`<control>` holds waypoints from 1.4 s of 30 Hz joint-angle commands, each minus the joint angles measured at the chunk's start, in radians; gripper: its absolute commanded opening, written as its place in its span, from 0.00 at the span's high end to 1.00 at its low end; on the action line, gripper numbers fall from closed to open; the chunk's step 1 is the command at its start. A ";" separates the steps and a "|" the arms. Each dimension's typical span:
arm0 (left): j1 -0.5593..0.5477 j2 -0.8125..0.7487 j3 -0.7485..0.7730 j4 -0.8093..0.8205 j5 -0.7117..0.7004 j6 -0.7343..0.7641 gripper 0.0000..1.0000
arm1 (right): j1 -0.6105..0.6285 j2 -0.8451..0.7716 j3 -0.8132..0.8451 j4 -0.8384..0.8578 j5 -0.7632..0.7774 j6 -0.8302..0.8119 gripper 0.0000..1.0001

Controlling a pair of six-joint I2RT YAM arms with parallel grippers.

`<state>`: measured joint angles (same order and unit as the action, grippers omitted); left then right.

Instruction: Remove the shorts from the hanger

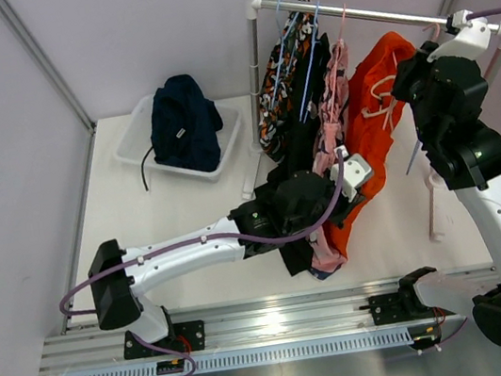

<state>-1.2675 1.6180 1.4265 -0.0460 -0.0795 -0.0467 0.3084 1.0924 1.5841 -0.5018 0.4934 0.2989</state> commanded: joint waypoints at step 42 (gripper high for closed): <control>-0.006 0.224 0.400 -0.322 -0.444 -0.134 1.00 | -0.137 -0.089 0.177 -0.225 -0.211 0.155 1.00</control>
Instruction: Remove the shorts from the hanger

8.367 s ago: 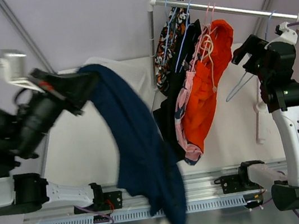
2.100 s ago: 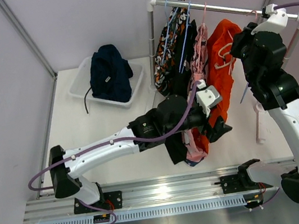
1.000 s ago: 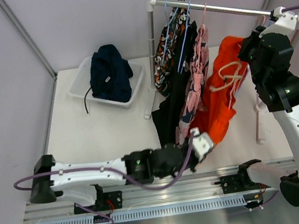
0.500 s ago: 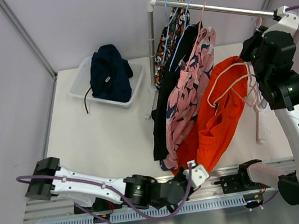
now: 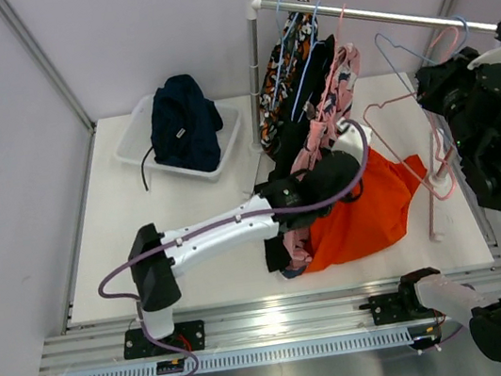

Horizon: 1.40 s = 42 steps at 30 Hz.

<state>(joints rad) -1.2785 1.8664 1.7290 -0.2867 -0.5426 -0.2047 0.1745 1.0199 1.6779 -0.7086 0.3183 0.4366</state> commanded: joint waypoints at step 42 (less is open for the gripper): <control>0.332 -0.716 0.173 -0.273 -0.155 0.309 1.00 | -0.069 0.261 0.056 0.457 0.156 -0.111 1.00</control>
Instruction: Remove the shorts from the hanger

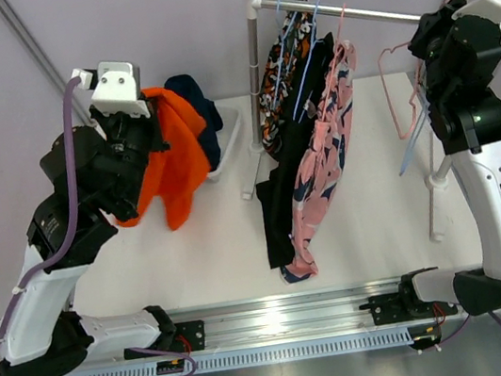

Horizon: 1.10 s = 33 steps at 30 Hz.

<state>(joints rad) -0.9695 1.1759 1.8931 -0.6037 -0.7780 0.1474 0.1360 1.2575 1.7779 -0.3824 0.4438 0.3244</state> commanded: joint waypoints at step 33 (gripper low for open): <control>0.657 0.735 0.716 0.493 0.534 -0.014 1.00 | -0.073 -0.368 -0.676 0.051 -0.166 0.162 0.01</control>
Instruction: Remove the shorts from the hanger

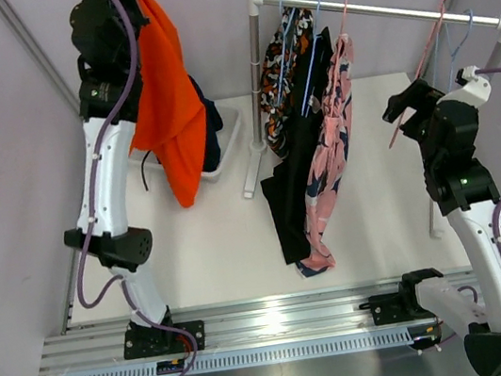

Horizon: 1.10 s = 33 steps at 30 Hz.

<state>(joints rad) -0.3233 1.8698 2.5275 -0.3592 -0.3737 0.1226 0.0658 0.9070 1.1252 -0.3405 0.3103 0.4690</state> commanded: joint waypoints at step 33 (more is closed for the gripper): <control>-0.056 -0.636 -0.982 -0.172 0.133 -0.299 0.01 | 0.118 0.088 0.390 -0.005 -0.155 0.022 0.01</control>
<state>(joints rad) -0.3874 1.2980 1.6405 -0.4168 -0.3107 -0.1589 0.1364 0.9260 1.4590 -0.3847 0.1516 0.4973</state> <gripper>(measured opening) 0.992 0.993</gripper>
